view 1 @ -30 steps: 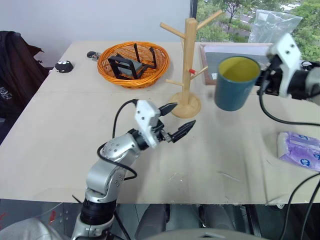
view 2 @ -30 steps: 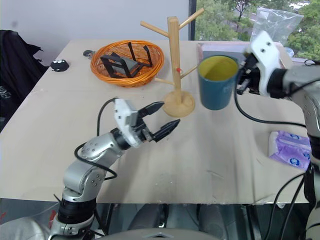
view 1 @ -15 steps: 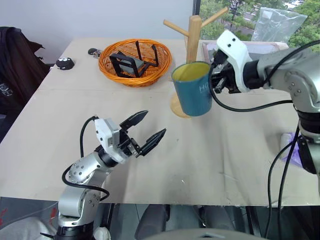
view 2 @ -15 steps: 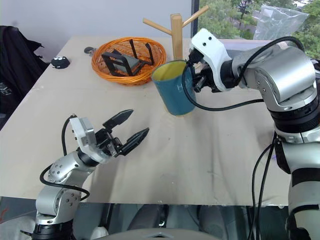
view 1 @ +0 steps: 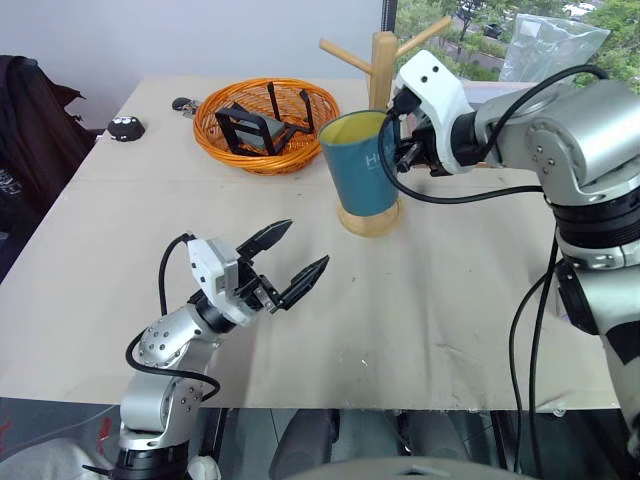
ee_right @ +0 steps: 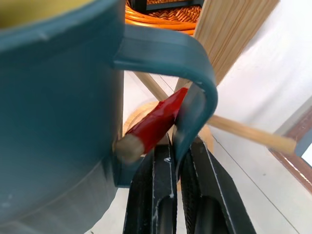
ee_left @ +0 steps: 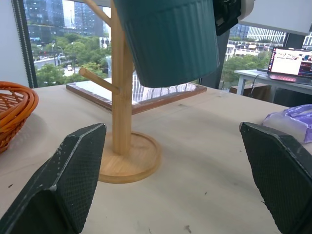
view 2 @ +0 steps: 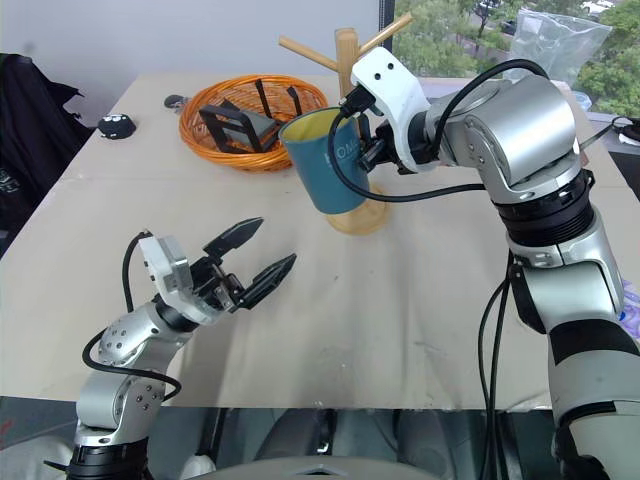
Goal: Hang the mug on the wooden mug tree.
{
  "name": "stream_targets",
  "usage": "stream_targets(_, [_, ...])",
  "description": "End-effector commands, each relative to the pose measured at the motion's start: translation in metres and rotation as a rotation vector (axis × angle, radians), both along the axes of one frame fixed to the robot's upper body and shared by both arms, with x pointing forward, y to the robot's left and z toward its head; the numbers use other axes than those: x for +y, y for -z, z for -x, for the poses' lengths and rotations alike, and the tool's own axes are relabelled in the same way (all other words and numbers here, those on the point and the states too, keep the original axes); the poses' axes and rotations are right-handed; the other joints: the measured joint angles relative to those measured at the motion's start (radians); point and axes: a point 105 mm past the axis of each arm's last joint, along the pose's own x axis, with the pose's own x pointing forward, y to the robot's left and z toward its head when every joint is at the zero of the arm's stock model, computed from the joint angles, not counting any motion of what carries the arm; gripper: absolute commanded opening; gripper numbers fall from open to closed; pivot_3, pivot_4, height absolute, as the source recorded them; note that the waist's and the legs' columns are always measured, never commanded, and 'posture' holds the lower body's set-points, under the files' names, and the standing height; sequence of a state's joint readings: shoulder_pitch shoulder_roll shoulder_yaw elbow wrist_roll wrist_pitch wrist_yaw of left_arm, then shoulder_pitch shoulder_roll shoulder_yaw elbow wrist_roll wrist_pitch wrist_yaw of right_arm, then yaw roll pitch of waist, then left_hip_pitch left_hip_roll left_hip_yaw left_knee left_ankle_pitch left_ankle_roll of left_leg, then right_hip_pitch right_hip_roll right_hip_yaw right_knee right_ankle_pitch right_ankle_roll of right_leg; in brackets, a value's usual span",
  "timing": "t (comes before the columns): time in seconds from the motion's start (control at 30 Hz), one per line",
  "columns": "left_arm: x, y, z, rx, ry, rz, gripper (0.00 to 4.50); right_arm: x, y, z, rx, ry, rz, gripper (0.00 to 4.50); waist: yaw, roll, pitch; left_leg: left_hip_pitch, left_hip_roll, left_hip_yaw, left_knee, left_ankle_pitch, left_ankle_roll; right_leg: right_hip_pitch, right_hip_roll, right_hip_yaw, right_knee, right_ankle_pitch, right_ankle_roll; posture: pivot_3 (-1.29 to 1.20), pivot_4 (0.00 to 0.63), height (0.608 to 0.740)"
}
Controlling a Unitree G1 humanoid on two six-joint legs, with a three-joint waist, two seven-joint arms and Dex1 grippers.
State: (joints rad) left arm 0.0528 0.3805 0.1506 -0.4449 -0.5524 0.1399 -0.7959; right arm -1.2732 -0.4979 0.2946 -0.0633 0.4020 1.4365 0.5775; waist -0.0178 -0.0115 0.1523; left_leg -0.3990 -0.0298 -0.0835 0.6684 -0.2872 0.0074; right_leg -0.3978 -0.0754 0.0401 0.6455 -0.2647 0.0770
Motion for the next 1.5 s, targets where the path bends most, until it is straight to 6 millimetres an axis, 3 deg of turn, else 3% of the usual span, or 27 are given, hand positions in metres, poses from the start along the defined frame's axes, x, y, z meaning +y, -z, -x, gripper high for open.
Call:
stream_targets(0.03, [-0.001, -0.005, 0.0, -0.033, 0.001, 0.002, 4.5, 0.003, -0.021, 0.001, -0.065, 0.006, -0.033, 0.08, -0.001, 0.0, 0.0, 0.0, 0.0, 0.0, 0.0, 0.0, 0.0, 0.0, 0.0, 0.0, 0.0, 0.0, 0.0, 0.0, 0.15, 0.74])
stream_targets(0.47, [-0.002, -0.007, -0.005, -0.036, 0.013, -0.001, 4.5, 0.01, -0.026, -0.008, -0.092, 0.031, -0.058, 0.08, -0.006, 0.0, 0.0, 0.0, 0.0, 0.0, 0.0, 0.0, 0.0, 0.0, 0.0, 0.0, 0.001, 0.0, 0.0, 0.0, 0.15, 0.74])
stream_targets(0.53, [-0.002, -0.007, -0.005, -0.035, 0.016, -0.002, 4.5, 0.009, -0.027, -0.009, -0.101, 0.031, -0.058, 0.95, -0.01, 0.0, 0.0, 0.0, 0.0, 0.0, 0.0, 0.0, 0.0, 0.0, 0.0, 0.0, 0.001, 0.0, 0.0, 0.0, 0.15, 0.74])
stream_targets(0.57, [-0.002, -0.007, -0.006, -0.035, 0.017, -0.003, 4.5, 0.008, -0.028, -0.009, -0.105, 0.035, -0.061, 1.6, -0.01, 0.0, 0.0, 0.0, 0.0, 0.0, 0.0, 0.0, 0.0, 0.0, 0.0, 0.0, 0.001, 0.0, 0.0, 0.0, 0.15, 0.74])
stream_targets(0.7, [-0.003, -0.006, -0.006, -0.032, 0.024, -0.005, 4.5, 0.001, -0.033, -0.009, -0.116, 0.045, -0.079, 2.98, -0.02, 0.0, 0.0, 0.0, 0.0, 0.0, 0.0, 0.0, 0.0, 0.0, 0.0, 0.0, 0.001, 0.0, 0.0, 0.0, 0.15, 0.74])
stream_targets(0.73, [-0.003, -0.006, -0.006, -0.031, 0.026, -0.006, 4.5, -0.002, -0.034, -0.008, -0.119, 0.046, -0.085, 3.7, -0.02, 0.0, 0.0, 0.0, 0.0, 0.0, 0.0, 0.0, 0.0, 0.0, 0.0, 0.0, 0.001, 0.0, 0.0, 0.0, 0.15, 0.74])
stream_targets(0.77, [-0.003, -0.006, -0.006, -0.03, 0.027, -0.007, 4.5, -0.006, -0.036, -0.007, -0.119, 0.047, -0.089, 3.88, -0.02, 0.0, 0.0, 0.0, 0.0, 0.0, 0.0, 0.0, 0.0, 0.0, 0.0, 0.0, 0.001, 0.0, 0.0, 0.0, 0.15, 0.74])
stream_targets(0.8, [-0.004, -0.006, -0.006, -0.03, 0.029, -0.008, 4.5, -0.009, -0.036, -0.005, -0.116, 0.046, -0.093, 4.39, -0.02, 0.0, 0.0, 0.0, 0.0, 0.0, 0.0, 0.0, 0.0, 0.0, 0.0, 0.0, 0.001, 0.0, 0.0, 0.0, 0.15, 0.74])
stream_targets(1.1, [-0.005, -0.003, -0.007, 0.002, 0.035, -0.022, 4.5, -0.075, -0.032, 0.021, -0.136, -0.038, -0.205, 4.39, -0.015, -0.001, -0.001, 0.0, 0.0, 0.001, 0.0, 0.0, 0.0, 0.001, 0.0, 0.0, 0.0, 0.0, 0.0, 0.0, 0.15, 0.74])
stream_targets(1.2, [-0.002, 0.012, -0.009, 0.092, 0.008, -0.069, 4.5, -0.104, -0.009, 0.033, -0.185, -0.017, -0.313, 4.39, -0.013, -0.002, -0.001, 0.001, 0.0, -0.001, 0.0, 0.0, 0.001, 0.002, 0.0, -0.001, 0.0, 0.0, 0.0, 0.0, 0.15, 0.74])
stream_targets(1.27, [0.0, 0.021, -0.009, 0.147, -0.011, -0.099, 4.5, -0.11, 0.003, 0.044, -0.269, -0.054, -0.355, 4.39, -0.012, -0.002, -0.001, 0.001, 0.0, 0.0, 0.0, -0.001, 0.001, 0.001, 0.001, 0.0, 0.0, 0.0, 0.0, 0.0, 0.15, 0.74])
stream_targets(1.33, [0.001, 0.036, -0.008, 0.202, -0.032, -0.171, 4.5, -0.124, 0.036, 0.053, -0.266, 0.012, -0.428, 4.39, -0.013, -0.002, -0.002, 0.001, 0.0, 0.0, 0.0, -0.001, 0.001, 0.002, 0.001, 0.0, 0.001, 0.0, 0.0, 0.0, 0.15, 0.74])
stream_targets(1.4, [0.001, 0.057, -0.002, 0.271, -0.037, -0.269, 4.5, -0.138, 0.09, 0.064, -0.193, 0.103, -0.487, 4.46, -0.011, -0.004, -0.003, 0.002, 0.001, 0.0, 0.0, -0.001, 0.001, 0.002, 0.002, 0.001, 0.001, 0.0, 0.0, 0.0, 0.15, 0.74])
stream_targets(1.5, [0.0, 0.068, 0.005, 0.31, -0.028, -0.312, 4.5, -0.147, 0.136, 0.081, -0.165, 0.171, -0.523, 4.46, -0.007, -0.002, -0.002, 0.003, 0.001, 0.001, 0.0, -0.001, 0.001, 0.002, 0.002, 0.002, 0.002, 0.0, 0.0, 0.0, 0.15, 0.74])
